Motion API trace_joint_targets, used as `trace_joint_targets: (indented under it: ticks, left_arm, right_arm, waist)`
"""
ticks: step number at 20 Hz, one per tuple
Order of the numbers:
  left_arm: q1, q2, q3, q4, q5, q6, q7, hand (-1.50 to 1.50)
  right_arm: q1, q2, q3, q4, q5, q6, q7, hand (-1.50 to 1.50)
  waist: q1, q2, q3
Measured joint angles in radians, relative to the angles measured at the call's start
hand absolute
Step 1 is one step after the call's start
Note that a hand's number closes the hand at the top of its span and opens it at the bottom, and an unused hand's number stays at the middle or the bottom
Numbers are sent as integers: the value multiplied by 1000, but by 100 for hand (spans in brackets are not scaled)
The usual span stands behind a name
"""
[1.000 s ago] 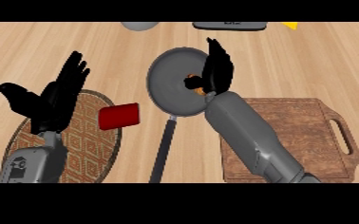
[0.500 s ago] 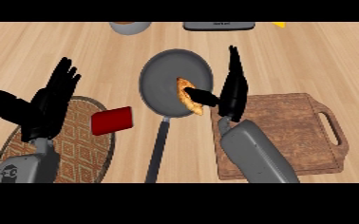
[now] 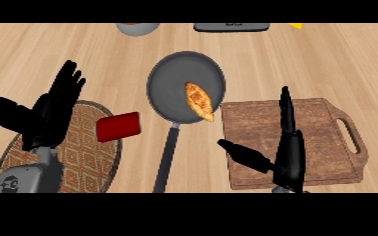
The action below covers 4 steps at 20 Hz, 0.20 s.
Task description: Pick the croissant from the cutting board and place it in the pan
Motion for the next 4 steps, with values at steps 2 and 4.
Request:
trace_joint_targets:
  ticks: [2,4]
  left_arm:
    - [8,-7,-6,-10,-7,1,-1,0]
    - [-11,-5,4,27,-9,-7,-23,0]
  right_arm:
    - [64,-21,-1,-61,1,11,-21,-150]
    - [116,-23,3,-92,8,14,-49,-150]
  waist:
    - [4,1,0]
    - [7,2,0]
